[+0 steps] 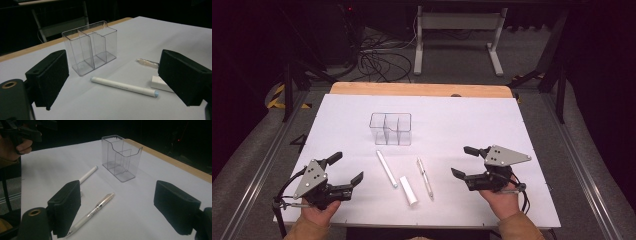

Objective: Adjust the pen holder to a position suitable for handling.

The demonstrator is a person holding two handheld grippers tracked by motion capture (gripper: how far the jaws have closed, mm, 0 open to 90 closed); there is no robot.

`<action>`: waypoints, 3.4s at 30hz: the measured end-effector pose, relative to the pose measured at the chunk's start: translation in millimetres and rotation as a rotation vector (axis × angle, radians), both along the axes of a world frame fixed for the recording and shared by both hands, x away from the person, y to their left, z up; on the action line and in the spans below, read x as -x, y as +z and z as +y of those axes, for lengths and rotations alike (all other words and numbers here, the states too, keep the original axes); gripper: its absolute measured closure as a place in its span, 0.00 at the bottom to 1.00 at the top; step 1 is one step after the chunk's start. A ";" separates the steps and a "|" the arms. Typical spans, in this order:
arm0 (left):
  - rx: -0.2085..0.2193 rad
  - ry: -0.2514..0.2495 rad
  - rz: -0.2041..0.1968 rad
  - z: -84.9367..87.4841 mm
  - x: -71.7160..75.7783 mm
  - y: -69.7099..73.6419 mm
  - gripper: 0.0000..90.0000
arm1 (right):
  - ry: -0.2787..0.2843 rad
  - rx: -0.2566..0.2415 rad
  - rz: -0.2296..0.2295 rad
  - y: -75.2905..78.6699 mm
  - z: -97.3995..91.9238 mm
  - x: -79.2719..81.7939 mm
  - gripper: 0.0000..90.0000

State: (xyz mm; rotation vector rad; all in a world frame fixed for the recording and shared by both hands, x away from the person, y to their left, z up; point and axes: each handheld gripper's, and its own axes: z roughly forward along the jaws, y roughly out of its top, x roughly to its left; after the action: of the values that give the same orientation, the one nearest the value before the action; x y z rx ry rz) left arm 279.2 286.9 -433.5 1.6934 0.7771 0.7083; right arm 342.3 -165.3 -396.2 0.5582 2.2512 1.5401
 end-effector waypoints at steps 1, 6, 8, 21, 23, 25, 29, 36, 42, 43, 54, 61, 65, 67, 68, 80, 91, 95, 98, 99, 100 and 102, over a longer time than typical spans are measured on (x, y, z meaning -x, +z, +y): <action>0.000 0.000 0.000 0.0 0.0 0.0 0.11 | 0.000 0.000 0.000 0.0 0.0 0.0 0.25; -0.005 -0.004 0.000 -1.3 -0.9 -0.6 0.11 | 0.036 0.008 -0.009 10.1 17.3 -7.9 0.25; -0.008 -0.004 -0.002 -1.4 -0.2 -0.2 0.11 | 0.056 0.022 -0.019 15.5 27.8 -11.5 0.25; -0.011 -0.010 -0.004 -2.5 -0.5 -0.4 0.11 | 0.104 0.049 -0.026 27.3 53.5 -25.2 0.24; -0.010 -0.009 0.000 -2.1 -0.9 -0.6 0.12 | 0.108 0.051 -0.022 28.1 55.9 -26.8 0.25; -0.007 -0.009 0.002 -1.6 -1.5 -0.9 0.12 | 0.115 0.056 -0.022 28.5 57.0 -27.9 0.27; -0.010 -0.010 0.002 -1.2 -1.5 -0.5 0.12 | 0.126 0.082 -0.017 32.4 64.7 -33.7 0.31; -0.014 -0.010 0.002 -1.0 -2.4 -1.1 0.12 | 0.155 0.152 0.003 36.9 87.7 -55.4 0.35; -0.016 -0.013 0.003 -0.4 -2.6 -1.2 0.12 | 0.165 0.205 0.038 32.9 102.8 -70.6 0.41; -0.015 -0.014 0.003 -0.6 -2.7 -1.2 0.12 | 0.165 0.205 0.038 32.9 102.8 -70.6 0.41; -0.020 -0.020 0.010 -1.2 -3.4 -1.7 0.13 | 0.165 0.255 0.071 28.9 124.3 -90.2 0.47; -0.027 -0.019 0.009 -1.7 -3.6 -2.0 0.13 | 0.165 0.296 0.079 27.3 139.3 -101.3 0.49; -0.026 -0.019 0.011 -0.8 -3.7 -1.9 0.13 | 0.165 0.313 0.080 25.0 145.4 -107.8 0.50; -0.025 -0.018 0.011 -0.5 -3.6 -1.9 0.13 | 0.162 0.327 0.086 22.3 149.3 -113.3 0.51; -0.026 -0.019 0.011 -0.5 -3.6 -1.9 0.13 | 0.162 0.329 0.088 21.3 150.6 -115.2 0.51; -0.033 -0.027 0.010 0.4 -3.6 -2.6 0.14 | 0.161 0.337 0.145 12.9 164.8 -136.2 0.60; -0.033 -0.025 0.012 1.3 -3.3 -3.4 0.14 | 0.168 0.420 0.160 4.9 179.3 -147.6 0.65; -0.033 -0.024 0.014 1.5 -2.9 -3.8 0.14 | 0.166 0.444 0.178 0.1 183.8 -150.4 0.67; -0.036 -0.023 0.012 1.7 -3.2 -4.0 0.14 | 0.169 0.463 0.181 -2.8 187.9 -151.6 0.68; -0.036 -0.023 0.012 1.7 -3.2 -4.0 0.14 | 0.170 0.472 0.178 -3.8 189.0 -152.1 0.68; -0.036 -0.025 0.017 1.7 -3.0 -4.2 0.14 | 0.169 0.475 0.182 -5.1 190.3 -152.5 0.68; -0.036 -0.025 0.015 1.5 -2.9 -4.3 0.14 | 0.170 0.486 0.183 -7.6 192.7 -153.2 0.69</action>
State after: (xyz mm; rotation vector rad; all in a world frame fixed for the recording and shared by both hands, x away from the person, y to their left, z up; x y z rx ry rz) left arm 282.1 288.4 -437.9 1.7403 0.7565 0.6966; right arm 495.5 27.4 -403.8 0.3828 2.7459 0.9752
